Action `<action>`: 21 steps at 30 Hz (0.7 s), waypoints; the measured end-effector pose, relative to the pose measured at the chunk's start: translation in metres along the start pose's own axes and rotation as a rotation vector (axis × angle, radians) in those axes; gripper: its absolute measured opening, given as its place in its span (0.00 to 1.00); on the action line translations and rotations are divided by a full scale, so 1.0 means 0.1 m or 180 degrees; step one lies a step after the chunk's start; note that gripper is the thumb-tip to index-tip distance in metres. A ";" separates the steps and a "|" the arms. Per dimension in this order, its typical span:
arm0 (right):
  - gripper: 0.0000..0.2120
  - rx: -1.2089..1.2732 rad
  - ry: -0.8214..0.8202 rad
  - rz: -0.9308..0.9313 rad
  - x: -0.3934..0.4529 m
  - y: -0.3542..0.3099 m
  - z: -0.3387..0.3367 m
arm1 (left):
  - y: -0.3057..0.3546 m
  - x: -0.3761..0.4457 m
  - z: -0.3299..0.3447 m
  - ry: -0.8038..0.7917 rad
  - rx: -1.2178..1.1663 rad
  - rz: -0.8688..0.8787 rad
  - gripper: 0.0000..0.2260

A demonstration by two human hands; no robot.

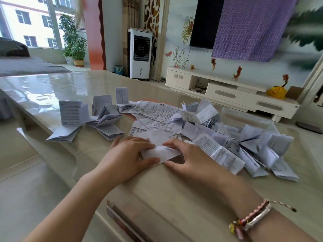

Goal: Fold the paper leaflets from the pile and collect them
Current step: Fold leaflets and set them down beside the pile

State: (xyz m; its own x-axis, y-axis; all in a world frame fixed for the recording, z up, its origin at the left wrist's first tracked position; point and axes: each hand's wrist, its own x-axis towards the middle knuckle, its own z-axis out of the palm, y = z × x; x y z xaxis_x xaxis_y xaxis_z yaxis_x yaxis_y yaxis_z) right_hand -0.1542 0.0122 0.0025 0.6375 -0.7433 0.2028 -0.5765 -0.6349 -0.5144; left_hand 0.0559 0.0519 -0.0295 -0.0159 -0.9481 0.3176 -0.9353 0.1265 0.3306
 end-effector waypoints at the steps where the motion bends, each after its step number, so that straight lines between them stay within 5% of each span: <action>1: 0.19 -0.0058 -0.0002 -0.0043 0.00 -0.01 0.00 | 0.00 0.00 -0.01 0.0124 -0.0077 -0.0003 0.35; 7: 0.10 -0.0042 0.0513 -0.0107 0.02 -0.02 -0.02 | -0.05 0.04 0.00 0.0339 -0.0883 -0.0087 0.24; 14: 0.10 0.0141 0.0285 -0.0021 0.06 0.07 -0.01 | -0.04 -0.01 0.00 -0.0005 -0.0846 0.0034 0.36; 21: 0.12 0.0445 0.0186 0.0005 0.03 0.06 -0.05 | -0.01 -0.01 0.03 0.0500 -0.0848 0.0006 0.19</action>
State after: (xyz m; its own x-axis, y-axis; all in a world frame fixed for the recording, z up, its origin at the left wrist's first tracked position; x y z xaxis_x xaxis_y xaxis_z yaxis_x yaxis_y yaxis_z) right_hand -0.1586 0.0050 0.0038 0.6035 -0.7578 0.2480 -0.4981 -0.6012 -0.6249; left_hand 0.0561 0.0514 -0.0333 0.0567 -0.8937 0.4451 -0.8092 0.2199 0.5448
